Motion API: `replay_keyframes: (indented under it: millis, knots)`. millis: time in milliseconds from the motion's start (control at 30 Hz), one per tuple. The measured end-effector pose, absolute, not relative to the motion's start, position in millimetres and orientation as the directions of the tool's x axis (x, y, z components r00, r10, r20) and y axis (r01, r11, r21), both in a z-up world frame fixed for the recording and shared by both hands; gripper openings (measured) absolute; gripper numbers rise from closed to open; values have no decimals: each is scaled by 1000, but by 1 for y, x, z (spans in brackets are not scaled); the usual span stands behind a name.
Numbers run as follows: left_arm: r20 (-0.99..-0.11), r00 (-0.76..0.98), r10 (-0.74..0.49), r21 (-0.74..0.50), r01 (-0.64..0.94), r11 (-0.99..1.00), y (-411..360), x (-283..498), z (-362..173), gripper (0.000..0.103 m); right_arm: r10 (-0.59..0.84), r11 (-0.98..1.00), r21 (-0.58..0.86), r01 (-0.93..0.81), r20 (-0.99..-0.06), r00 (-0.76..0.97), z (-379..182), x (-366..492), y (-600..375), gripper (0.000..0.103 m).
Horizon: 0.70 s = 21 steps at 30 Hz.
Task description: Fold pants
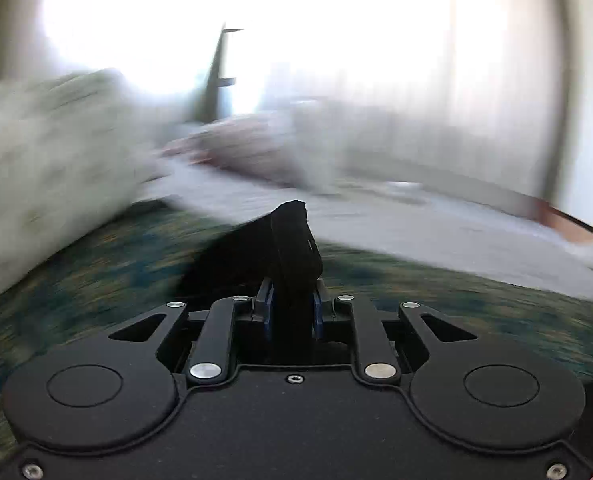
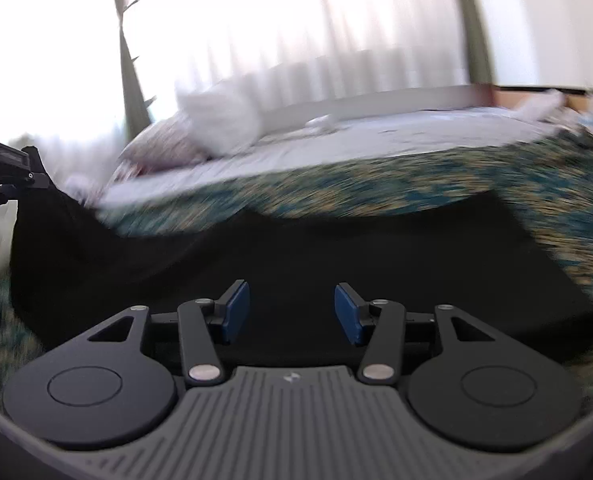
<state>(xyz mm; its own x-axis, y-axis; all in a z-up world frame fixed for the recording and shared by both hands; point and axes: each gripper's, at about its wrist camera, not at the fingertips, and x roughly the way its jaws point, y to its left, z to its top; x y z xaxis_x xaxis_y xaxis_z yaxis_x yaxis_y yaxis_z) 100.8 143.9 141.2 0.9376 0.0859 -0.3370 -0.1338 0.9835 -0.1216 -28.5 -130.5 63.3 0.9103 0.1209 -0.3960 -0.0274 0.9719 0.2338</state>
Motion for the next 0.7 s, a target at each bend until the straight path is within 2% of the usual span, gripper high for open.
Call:
replay_keyframes:
  millis: [100, 167, 267, 400, 467, 500, 533, 600, 700]
  knots:
    - [-298, 949, -99, -57, 86, 995, 72, 97, 159, 19, 78, 948, 317, 42, -359, 930, 72, -46, -177, 65]
    - [-320, 922, -217, -31, 218, 975, 22, 100, 153, 20, 35, 937, 337, 92, -351, 936, 75, -55, -202, 65]
    - [-430, 848, -311, -27, 332, 943, -41, 109, 120, 21, -34, 925, 341, 165, -358, 933, 74, -69, -234, 65]
    - [-609, 710, -355, -21, 432, 901, -91, 112, 63, 24, -81, 904, 361, 230, -383, 920, 66, -83, -263, 65]
    - [-661, 655, -367, -43, 455, 890, -100, 103, 45, 32, -88, 896, 370, 245, -393, 915, 61, -86, -269, 65]
    - [-656, 653, -380, -51, 463, 885, -99, 95, 42, 34, -87, 895, 371, 247, -397, 914, 59, -87, -269, 65]
    - [-638, 667, -385, -42, 469, 882, -97, 86, 41, 47, -84, 894, 374, 247, -402, 912, 57, -87, -270, 65]
    - [-618, 655, -435, -48, 520, 853, -88, 69, 48, 62, -61, 890, 390, 235, -409, 911, 55, -85, -267, 65]
    - [-579, 669, -466, -62, 534, 843, -71, 49, 67, 64, -13, 891, 412, 190, -396, 918, 55, -83, -258, 72]
